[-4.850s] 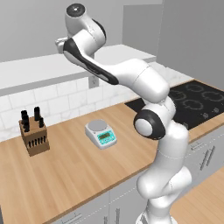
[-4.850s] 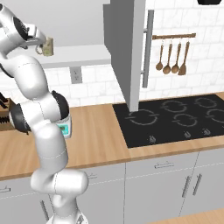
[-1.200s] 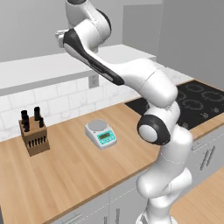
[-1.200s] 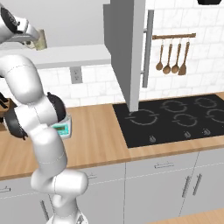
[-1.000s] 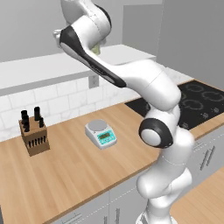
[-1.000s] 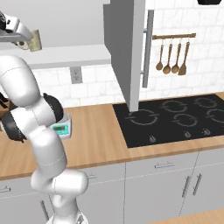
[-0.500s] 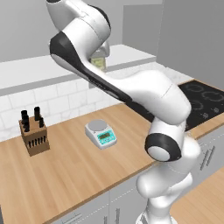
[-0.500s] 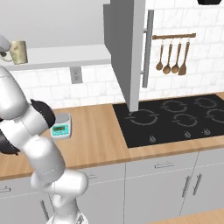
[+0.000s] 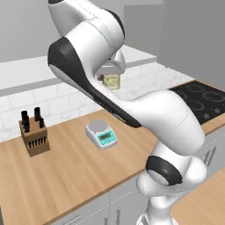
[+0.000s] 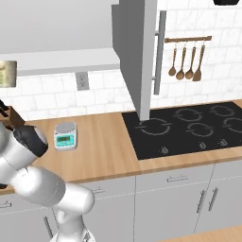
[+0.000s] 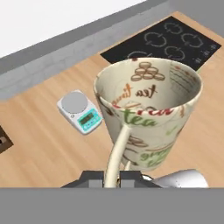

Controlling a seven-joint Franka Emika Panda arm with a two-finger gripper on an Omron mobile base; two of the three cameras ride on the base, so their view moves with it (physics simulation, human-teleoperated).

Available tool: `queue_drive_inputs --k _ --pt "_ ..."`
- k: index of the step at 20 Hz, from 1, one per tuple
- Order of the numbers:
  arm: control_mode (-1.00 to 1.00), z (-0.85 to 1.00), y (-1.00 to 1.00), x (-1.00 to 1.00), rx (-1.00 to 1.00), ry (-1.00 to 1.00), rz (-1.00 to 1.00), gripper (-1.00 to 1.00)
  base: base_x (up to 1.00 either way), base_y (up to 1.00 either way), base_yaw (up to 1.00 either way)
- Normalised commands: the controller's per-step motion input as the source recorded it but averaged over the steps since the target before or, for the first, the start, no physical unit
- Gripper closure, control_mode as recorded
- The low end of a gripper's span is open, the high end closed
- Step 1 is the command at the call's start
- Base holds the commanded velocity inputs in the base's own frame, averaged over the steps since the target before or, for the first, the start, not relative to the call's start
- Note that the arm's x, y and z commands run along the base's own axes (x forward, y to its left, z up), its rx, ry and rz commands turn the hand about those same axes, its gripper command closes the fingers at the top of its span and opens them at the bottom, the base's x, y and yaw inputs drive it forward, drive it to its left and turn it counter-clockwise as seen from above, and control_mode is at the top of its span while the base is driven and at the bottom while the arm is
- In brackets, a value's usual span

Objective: Gather all objects into one cabinet and sort the glasses and bowls to opposite sides.

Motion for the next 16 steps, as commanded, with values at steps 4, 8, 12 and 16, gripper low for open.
queue_drive_inputs --k 4,8,12,16 --pt "-1.0 -0.46 -0.42 -1.0 0.04 -0.01 -0.02 1.0 0.0 0.0 0.0" --pt "1.0 -0.35 -0.27 -0.75 0.01 -0.02 -0.02 1.0 -0.25 -0.1 -0.01" --pt "1.0 0.0 0.0 0.0 0.0 0.0 0.0 1.0 -0.95 -0.71 0.0" --pt "1.0 0.0 0.0 0.0 0.0 0.0 0.0 1.0 -1.0 -0.75 0.0"
